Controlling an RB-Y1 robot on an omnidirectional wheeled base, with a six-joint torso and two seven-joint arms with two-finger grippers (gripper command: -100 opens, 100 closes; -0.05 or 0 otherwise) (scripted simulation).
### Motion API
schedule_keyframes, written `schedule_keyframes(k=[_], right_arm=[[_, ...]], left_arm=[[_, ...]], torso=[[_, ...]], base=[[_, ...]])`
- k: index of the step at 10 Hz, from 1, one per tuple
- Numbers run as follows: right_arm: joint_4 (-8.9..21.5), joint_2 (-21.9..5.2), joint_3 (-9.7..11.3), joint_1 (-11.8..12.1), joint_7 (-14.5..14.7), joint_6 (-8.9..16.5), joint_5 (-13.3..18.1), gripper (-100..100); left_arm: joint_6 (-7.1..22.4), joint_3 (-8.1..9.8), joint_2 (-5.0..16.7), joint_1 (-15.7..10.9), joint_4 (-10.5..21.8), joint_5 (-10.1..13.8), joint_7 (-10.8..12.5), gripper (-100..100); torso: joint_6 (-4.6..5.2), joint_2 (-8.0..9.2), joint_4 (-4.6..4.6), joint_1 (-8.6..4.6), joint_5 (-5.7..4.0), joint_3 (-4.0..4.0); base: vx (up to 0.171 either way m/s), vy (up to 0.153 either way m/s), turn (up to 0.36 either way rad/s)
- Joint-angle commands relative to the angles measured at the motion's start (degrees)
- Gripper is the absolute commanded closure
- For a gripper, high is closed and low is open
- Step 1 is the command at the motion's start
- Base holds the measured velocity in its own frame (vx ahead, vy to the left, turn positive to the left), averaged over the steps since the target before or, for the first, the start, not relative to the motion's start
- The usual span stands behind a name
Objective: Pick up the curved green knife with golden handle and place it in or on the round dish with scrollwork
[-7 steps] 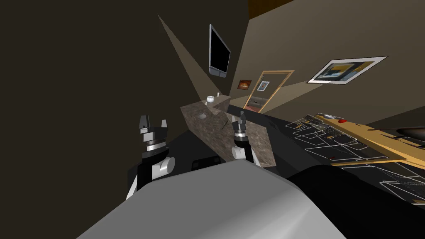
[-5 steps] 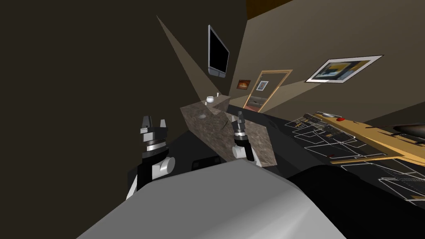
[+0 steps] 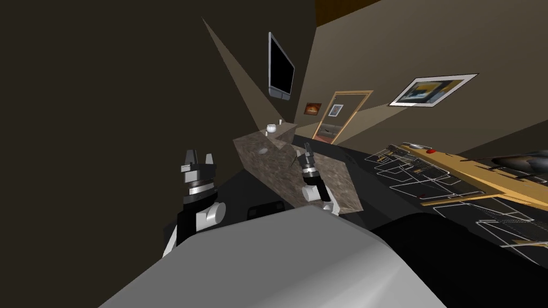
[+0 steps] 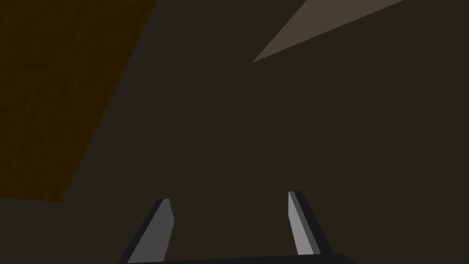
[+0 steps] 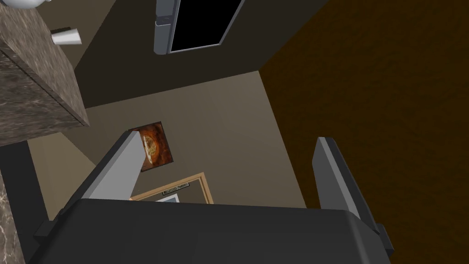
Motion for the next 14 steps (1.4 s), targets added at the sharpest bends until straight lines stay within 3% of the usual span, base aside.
schedule_keyframes(k=[1, 6, 7, 8, 11, 13, 14], right_arm=[[0.8, -2.6, -0.6, -1.3, -2.8, 2.9, -1.8, -100], [2.0, -6.4, -1.7, -3.4, -7.1, 9.8, -4.5, -100], [2.8, -8.4, -2.4, -4.6, -9.6, 11.4, -5.9, -100], [2.8, -8.4, -2.4, -4.6, -9.6, 12.9, -5.9, -100], [4.5, -12.3, -3.9, -7.0, -14.4, 17.9, -8.9, -100], [4.5, -12.3, -3.9, -7.0, -14.8, 20.2, -8.9, -100], [5.5, -14.2, -4.7, -8.2, -17.6, 22.6, -10.4, -100]], left_arm=[[0.0, 0.0, 0.0, 0.0, 0.0, 0.0, 0.0, 0], [0.0, 0.0, 0.0, 0.0, 0.0, 0.0, 0.0, 0], [0.0, 0.0, 0.0, 0.0, 0.0, 0.0, 0.0, 0], [0.0, 0.0, 0.0, 0.0, 0.0, 0.0, 0.0, 0], [0.0, 0.0, 0.0, 0.0, 0.0, 0.0, 0.0, 0], [0.0, 0.0, 0.0, 0.0, 0.0, 0.0, 0.0, 0], [0.0, 0.0, 0.0, 0.0, 0.0, 0.0, 0.0, 0]], torso=[[0.0, 0.0, 0.0, 0.0, 0.0, 0.0], [0.01, 0.05, 0.01, -0.09, -0.02, 0.02], [0.0, 0.05, 0.01, -0.11, -0.02, 0.03], [0.0, 0.0, 0.0, -0.01, 0.0, 0.0], [0.0, -0.02, -0.01, -0.06, -0.01, -0.02], [0.0, 0.0, -0.01, -0.02, 0.01, 0.0], [0.0, 0.07, 0.01, -0.24, -0.04, 0.03]], base=[[0.068, 0.13, -0.096], [0.036, 0.091, -0.047], [0.047, 0.107, -0.057], [0.047, 0.104, -0.038], [0.051, 0.104, -0.053], [0.031, 0.065, -0.024], [0.026, 0.053, -0.059]])
